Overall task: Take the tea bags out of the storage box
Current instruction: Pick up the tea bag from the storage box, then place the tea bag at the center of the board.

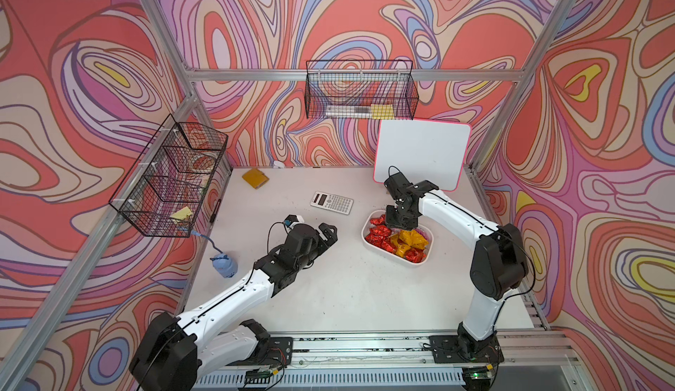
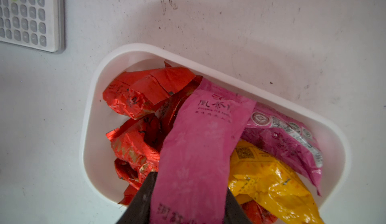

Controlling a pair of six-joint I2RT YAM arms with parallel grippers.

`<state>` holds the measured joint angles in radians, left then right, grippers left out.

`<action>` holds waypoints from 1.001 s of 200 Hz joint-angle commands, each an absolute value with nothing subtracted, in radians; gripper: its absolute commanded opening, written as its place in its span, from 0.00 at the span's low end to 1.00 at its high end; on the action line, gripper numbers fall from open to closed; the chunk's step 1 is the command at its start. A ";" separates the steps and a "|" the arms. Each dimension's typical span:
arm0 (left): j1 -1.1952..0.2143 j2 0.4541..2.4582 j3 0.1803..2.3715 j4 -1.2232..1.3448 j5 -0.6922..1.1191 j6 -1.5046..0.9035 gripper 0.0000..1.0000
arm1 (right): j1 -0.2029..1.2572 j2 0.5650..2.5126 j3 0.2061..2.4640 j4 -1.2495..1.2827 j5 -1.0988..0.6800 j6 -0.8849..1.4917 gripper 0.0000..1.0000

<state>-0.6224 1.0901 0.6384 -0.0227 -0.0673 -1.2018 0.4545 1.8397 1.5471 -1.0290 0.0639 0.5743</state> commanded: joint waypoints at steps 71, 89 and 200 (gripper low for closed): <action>-0.614 1.045 0.635 -0.115 -0.096 -1.227 0.99 | 0.460 1.621 1.511 -1.080 0.093 0.552 0.22; -0.599 1.045 0.628 -0.133 -0.080 -1.263 1.00 | 0.483 1.563 1.498 -1.055 0.104 0.514 0.22; -0.459 0.793 0.484 -0.498 -0.115 -1.426 0.94 | 1.037 1.696 1.257 -0.361 0.081 0.201 0.13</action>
<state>-0.4725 0.8635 0.5045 -0.3214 -0.0650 -1.3941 0.9985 1.6253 1.3018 -0.5930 0.0921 0.2722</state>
